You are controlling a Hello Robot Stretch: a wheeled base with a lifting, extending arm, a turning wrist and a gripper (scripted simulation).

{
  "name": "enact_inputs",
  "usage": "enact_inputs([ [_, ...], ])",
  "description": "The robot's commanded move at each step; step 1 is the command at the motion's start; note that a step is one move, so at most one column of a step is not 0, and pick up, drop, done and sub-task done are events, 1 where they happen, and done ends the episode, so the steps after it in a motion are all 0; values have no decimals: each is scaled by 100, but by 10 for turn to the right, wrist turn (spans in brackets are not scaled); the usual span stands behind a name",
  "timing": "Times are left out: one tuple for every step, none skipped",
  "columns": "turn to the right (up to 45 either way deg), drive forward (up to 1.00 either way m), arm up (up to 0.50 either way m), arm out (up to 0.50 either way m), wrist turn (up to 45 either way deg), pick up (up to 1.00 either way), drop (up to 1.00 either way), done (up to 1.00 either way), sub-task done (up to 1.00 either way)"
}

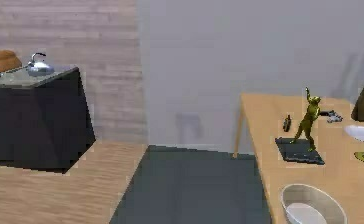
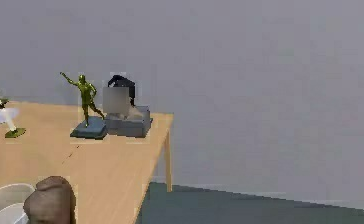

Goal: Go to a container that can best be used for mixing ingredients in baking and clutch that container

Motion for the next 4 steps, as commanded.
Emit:
enact_inputs([
  [-420, 0, 0, 0, 0, 0, 0, 0, 0],
  [0, 0, 50, 0, 0, 0, 0, 0, 0],
  [0, 0, 38, 0, 0, 0, 0, 0, 0],
  [0, 0, 0, 30, 0, 0, 0, 0, 0],
])
